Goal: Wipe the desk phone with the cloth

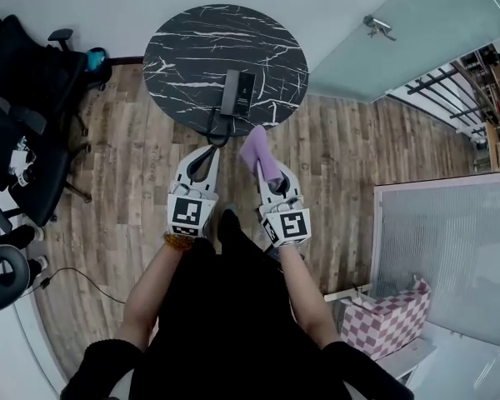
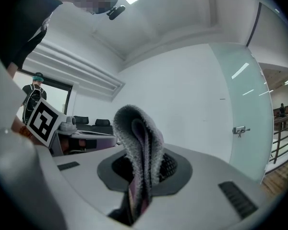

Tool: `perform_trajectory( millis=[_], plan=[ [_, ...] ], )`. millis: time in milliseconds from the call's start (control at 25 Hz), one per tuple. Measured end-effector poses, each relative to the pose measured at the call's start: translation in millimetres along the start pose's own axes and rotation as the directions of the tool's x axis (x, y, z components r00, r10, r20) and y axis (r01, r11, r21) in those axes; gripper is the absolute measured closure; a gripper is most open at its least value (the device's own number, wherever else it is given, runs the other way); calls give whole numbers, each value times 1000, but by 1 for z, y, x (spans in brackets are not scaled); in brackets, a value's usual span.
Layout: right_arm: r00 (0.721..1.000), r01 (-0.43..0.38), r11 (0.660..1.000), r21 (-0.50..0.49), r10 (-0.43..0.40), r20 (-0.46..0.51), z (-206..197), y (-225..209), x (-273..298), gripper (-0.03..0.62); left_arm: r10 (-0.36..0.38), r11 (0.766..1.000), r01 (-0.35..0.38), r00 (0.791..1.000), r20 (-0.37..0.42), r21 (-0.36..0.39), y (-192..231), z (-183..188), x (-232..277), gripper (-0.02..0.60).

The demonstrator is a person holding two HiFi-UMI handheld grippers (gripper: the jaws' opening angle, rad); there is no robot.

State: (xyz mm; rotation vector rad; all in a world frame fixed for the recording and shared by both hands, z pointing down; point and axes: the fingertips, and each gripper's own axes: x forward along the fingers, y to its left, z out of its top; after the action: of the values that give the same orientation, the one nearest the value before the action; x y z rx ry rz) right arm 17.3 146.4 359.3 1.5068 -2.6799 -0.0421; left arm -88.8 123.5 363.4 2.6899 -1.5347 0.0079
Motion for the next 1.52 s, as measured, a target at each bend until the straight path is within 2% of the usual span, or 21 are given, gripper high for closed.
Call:
perform_trajectory(
  millis=[240,640,1000,1160,1280,1520],
  plan=[
    [1000,28,999,35,-28,4,-10,-45,29,536,-33,999,34,999,-35,9,9,-14,39,561],
    [1000,15,994,105,-18,20,-21,-129,115,536,-20,997,25,996,-82,71,51,-5,123,563],
    [997,-73,990,123,77,-27,-50,-186,176,536,19,997,-8,991,-133,79,68,-13,199,563],
    [991,-115,987,115,122,-48,-65,-198,198,536,38,997,-29,989,-145,66,68,-24,216,561],
    [986,-148,981,125,157,-65,-75,-192,205,536,39,998,-29,983,-179,58,65,-37,215,561],
    [963,-222,969,104,235,-129,-95,-180,222,536,43,999,-38,980,-194,31,71,-52,222,561]
  ],
)
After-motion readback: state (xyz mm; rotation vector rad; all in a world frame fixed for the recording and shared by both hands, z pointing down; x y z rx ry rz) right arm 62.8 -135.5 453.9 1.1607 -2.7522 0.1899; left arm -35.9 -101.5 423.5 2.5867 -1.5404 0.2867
